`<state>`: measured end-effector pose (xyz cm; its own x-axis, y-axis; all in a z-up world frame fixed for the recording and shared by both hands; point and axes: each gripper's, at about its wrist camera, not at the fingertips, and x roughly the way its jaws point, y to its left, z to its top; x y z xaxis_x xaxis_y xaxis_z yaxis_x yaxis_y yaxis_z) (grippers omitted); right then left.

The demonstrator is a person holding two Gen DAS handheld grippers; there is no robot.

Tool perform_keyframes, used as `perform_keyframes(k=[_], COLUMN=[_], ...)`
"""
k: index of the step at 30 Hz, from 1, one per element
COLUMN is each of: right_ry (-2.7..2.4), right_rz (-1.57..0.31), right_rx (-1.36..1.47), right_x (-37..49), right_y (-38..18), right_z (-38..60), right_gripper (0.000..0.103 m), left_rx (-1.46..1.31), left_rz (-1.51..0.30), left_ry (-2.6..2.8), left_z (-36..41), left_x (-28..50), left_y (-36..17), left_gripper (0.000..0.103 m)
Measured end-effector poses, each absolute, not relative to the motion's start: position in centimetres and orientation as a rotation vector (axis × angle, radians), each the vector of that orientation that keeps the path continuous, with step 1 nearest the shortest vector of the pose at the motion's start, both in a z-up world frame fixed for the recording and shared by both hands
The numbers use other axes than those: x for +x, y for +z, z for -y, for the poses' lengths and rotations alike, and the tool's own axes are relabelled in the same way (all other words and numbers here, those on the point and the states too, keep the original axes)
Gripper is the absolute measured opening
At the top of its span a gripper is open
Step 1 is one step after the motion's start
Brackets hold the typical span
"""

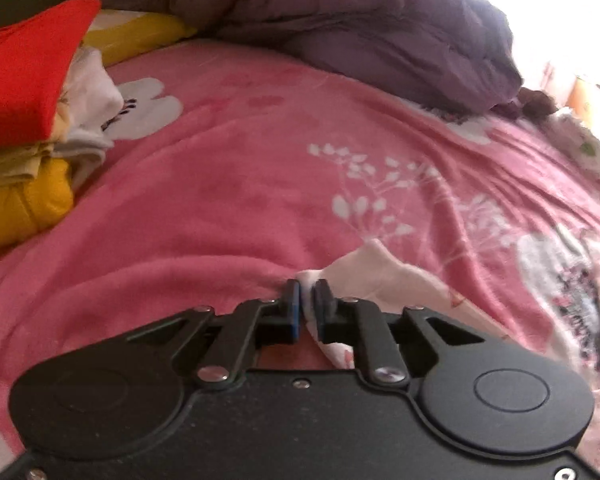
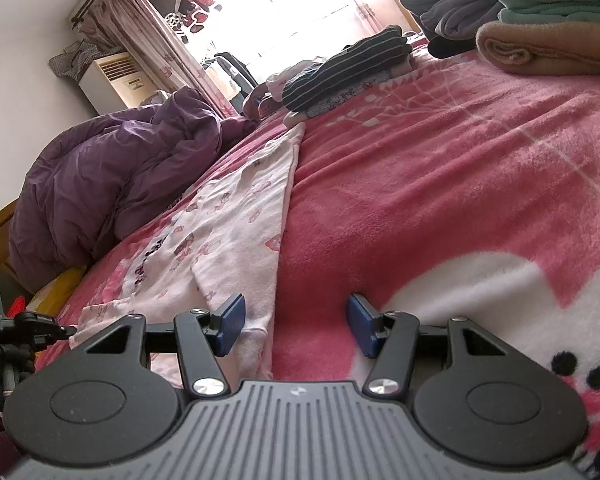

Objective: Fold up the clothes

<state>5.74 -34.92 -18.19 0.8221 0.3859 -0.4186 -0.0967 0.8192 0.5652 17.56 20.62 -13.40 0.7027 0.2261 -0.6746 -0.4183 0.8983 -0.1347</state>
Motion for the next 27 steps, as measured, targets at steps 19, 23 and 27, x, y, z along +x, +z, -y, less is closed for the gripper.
perform_keyframes(k=[19,23,27], right_ry=[0.253,0.260,0.293], right_rz=[-0.581,-0.577,-0.549], right_rx=[0.522,0.426,0.414], right_x=[4.3,3.3,2.8], right_y=[-16.7,-15.6,-14.7], right_z=[34.6,33.5,32.9], right_gripper=[0.058,0.059,0.058], left_rx=[-0.544,-0.684,-0.668], left_rz=[-0.692,-0.692,-0.699], left_ry=[0.206,0.095,0.016], left_z=[-13.3,-11.1,-7.8], left_x=[11.4,10.0,8.9], left_y=[-8.6,-8.7,-9.7], left_gripper=[0.069,0.072,0.077])
